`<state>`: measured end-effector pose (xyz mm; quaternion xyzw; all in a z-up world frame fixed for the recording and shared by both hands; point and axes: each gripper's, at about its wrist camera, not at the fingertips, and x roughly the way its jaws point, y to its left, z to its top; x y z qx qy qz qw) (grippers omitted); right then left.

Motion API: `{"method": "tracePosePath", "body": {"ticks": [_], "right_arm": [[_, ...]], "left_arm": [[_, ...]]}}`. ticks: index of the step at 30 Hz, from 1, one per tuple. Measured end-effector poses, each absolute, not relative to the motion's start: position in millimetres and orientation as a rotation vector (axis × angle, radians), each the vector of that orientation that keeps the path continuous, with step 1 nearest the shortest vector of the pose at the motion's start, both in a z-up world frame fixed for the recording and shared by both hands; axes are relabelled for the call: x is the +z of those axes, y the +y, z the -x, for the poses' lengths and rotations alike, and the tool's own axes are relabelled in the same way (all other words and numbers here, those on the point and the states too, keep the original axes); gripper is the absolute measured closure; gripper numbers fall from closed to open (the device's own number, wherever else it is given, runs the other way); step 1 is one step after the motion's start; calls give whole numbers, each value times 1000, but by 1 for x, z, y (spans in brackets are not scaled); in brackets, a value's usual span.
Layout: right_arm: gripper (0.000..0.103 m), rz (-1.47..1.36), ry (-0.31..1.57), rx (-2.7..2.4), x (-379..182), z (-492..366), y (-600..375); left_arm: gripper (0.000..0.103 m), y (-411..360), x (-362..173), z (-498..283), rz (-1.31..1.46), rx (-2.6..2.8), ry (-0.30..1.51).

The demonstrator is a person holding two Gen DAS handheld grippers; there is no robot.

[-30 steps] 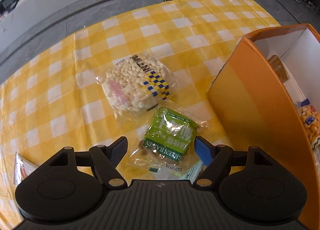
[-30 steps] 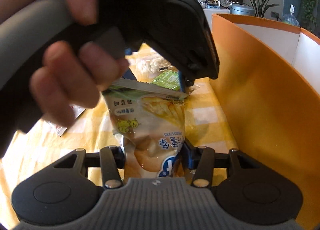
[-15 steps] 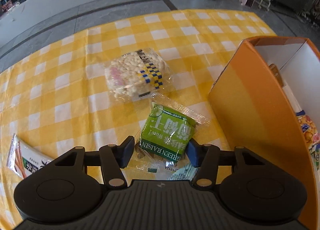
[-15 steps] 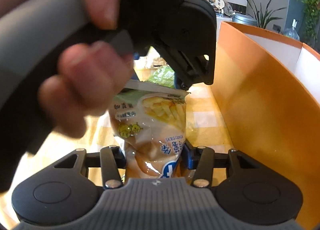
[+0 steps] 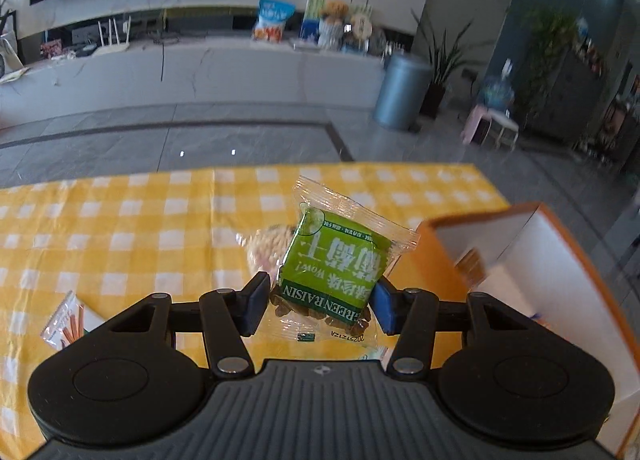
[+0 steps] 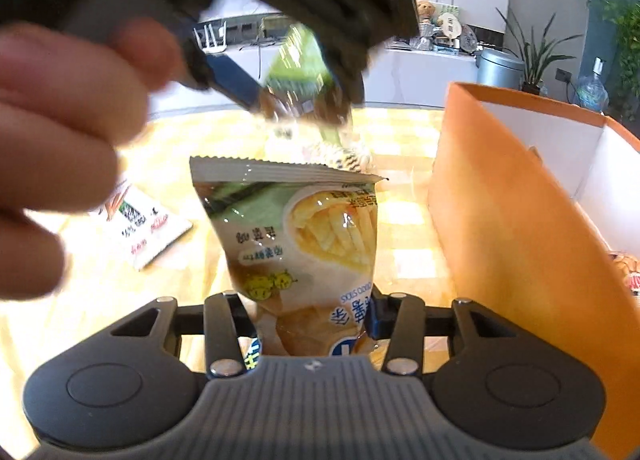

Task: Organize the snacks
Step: 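Carry the pastry bag and raisin pack over the orange box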

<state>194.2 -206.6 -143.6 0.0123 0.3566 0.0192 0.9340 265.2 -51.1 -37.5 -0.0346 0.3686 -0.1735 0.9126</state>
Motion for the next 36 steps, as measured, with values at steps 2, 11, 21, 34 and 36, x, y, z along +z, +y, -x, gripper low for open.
{"method": "tracePosePath", "body": {"ticks": [2, 11, 21, 34, 36], "right_arm": [[59, -35, 712, 37, -136, -190, -210], [60, -274, 576, 69, -80, -160, -254], [60, -378, 477, -134, -29, -156, -372], [60, -44, 871, -183, -76, -255, -437], [60, 41, 914, -187, -91, -260, -424]], "left_arm": [[42, -49, -22, -256, 93, -362, 702], [42, -51, 25, -225, 163, -445, 555], [42, -56, 25, -228, 322, -579, 610], [42, -89, -28, -224, 397, -612, 685], [42, -97, -35, -228, 372, -601, 699]]}}
